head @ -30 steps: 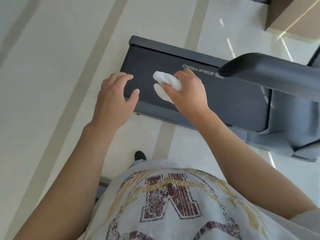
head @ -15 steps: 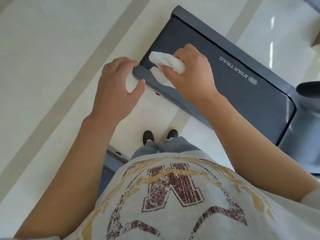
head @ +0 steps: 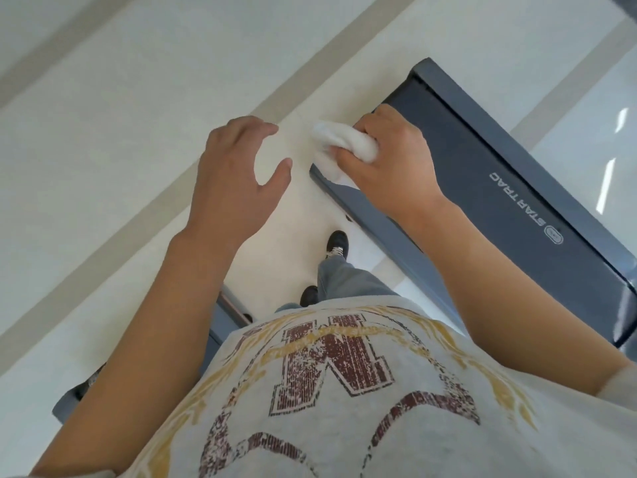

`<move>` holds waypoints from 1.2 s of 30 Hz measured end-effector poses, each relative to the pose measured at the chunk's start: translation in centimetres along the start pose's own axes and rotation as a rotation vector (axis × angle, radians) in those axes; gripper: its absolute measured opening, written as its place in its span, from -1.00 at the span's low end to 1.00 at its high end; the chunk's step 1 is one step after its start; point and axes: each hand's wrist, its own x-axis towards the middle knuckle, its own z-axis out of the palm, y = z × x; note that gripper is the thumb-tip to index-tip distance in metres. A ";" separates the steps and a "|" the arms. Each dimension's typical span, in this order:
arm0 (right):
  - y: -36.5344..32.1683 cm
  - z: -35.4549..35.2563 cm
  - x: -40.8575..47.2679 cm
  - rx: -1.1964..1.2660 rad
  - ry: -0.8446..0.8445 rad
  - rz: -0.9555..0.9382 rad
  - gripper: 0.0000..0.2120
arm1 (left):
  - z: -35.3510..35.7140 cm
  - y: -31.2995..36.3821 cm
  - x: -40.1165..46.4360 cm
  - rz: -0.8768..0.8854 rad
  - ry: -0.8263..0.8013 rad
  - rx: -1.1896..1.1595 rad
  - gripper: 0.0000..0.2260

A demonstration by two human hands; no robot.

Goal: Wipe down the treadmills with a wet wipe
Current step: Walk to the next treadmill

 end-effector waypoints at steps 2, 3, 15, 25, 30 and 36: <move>0.6 -0.7 3.0 0.005 0.001 -0.022 -0.71 | 0.1 0.7 2.9 0.000 0.005 0.015 -0.59; 1.0 -1.3 4.5 0.005 0.006 -0.035 -0.74 | 0.1 1.2 4.3 0.002 0.006 0.018 -0.59; 4.2 -4.7 17.0 0.006 0.015 -0.118 -0.79 | -1.3 3.0 15.5 -0.015 0.074 0.081 -0.59; 3.4 -2.1 27.1 0.040 0.041 -0.094 -0.83 | -1.3 -0.4 25.9 0.032 0.040 0.064 -0.59; 1.4 1.4 33.5 0.039 0.019 -0.029 -0.81 | -2.4 -5.3 32.9 0.057 0.003 0.034 -0.59; -3.6 5.5 42.7 0.022 0.053 0.001 -0.73 | -7.3 -11.6 43.0 0.073 -0.054 0.011 -0.58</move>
